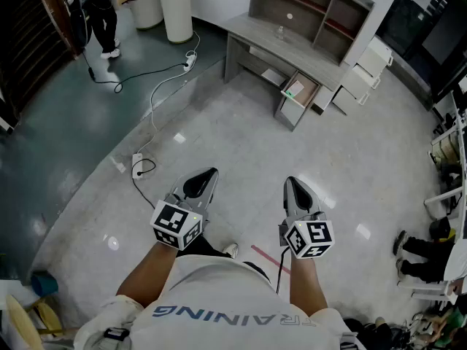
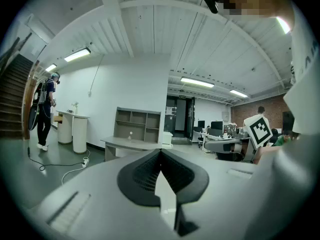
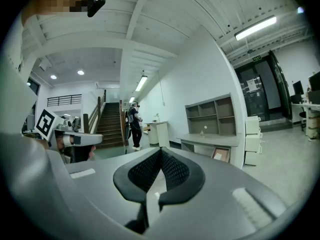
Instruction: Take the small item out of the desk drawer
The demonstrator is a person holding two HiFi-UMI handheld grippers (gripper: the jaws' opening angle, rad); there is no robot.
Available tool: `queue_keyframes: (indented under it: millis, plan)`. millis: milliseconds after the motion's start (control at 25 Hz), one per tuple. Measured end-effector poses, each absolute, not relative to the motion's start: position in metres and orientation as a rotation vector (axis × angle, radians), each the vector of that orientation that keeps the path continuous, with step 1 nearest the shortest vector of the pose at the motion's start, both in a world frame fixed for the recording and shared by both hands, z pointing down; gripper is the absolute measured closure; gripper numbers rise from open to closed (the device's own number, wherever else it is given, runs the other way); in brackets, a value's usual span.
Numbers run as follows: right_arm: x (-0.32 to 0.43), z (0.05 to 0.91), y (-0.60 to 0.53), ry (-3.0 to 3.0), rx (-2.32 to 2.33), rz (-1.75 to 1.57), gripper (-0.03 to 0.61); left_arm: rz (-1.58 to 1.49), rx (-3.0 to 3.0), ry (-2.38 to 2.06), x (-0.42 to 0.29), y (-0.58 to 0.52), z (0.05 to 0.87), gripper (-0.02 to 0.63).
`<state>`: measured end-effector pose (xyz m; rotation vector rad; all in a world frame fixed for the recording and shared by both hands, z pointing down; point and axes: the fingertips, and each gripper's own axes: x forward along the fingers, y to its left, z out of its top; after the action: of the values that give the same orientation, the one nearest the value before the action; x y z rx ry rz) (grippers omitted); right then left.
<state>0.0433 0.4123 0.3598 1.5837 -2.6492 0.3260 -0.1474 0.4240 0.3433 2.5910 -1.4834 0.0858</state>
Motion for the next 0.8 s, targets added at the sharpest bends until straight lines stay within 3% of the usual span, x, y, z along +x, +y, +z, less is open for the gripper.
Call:
queue_keyframes:
  millis: [800]
  plan:
    - [0.049,0.371,0.399,-2.613,1.612,0.349,0.565,0.096,2.583,-1.452,-0.141,0.41,0.35,0.612]
